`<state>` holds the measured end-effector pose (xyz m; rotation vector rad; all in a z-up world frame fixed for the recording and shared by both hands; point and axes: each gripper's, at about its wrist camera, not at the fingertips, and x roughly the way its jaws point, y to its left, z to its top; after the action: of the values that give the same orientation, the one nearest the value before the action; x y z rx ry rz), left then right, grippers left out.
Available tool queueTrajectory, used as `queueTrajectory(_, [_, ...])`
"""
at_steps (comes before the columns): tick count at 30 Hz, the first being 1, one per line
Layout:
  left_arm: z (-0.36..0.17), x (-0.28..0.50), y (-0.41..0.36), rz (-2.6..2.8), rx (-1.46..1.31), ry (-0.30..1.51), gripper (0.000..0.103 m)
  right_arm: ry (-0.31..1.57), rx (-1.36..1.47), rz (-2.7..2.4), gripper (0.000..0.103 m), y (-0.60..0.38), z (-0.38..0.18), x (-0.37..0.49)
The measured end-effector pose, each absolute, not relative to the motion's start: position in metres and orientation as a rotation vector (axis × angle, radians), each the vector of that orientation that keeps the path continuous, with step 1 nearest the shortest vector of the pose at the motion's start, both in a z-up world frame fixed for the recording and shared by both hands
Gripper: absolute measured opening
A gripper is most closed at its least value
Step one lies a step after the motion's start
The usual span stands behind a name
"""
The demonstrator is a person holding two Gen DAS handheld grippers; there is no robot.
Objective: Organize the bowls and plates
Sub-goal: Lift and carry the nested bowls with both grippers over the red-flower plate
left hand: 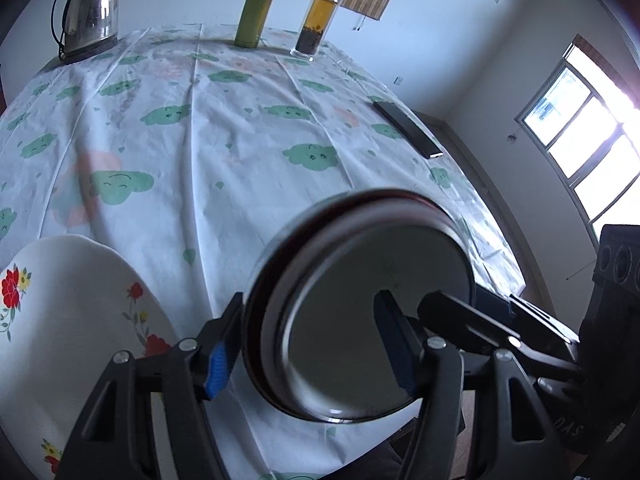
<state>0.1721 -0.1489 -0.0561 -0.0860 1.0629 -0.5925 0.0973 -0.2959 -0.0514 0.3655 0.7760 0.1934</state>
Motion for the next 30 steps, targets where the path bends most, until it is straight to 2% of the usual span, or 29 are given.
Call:
queueTrajectory(3, [-0.062, 0.174, -0.151, -0.578, -0.082, 1.079, 0.063, 0.790, 0.363, 0.185, 0.046, -0.296, -0.056, 0.100])
queueTrajectory(7, [-0.063, 0.170, -0.157, -0.563, -0.044, 1.058, 0.063, 0.794, 0.345, 0.149, 0.032, -0.299, -0.066, 0.104])
queueTrajectory(12, [-0.071, 0.178, -0.157, -0.580, -0.058, 1.071, 0.063, 0.818, 0.430, 0.161, 0.020, -0.320, -0.077, 0.119])
queueTrajectory(18, [-0.075, 0.179, -0.161, -0.575, -0.041, 1.082, 0.062, 0.846, 0.462, 0.185, 0.020, -0.329, -0.087, 0.136])
queueTrajectory(22, [-0.075, 0.181, -0.161, -0.548, -0.041, 1.080, 0.051, 0.854, 0.479, 0.193, 0.020, -0.330, -0.087, 0.137])
queueTrajectory(30, [-0.060, 0.176, -0.155, -0.557, -0.080, 1.068, 0.051, 0.835, 0.423, 0.189, 0.020, -0.327, -0.062, 0.138])
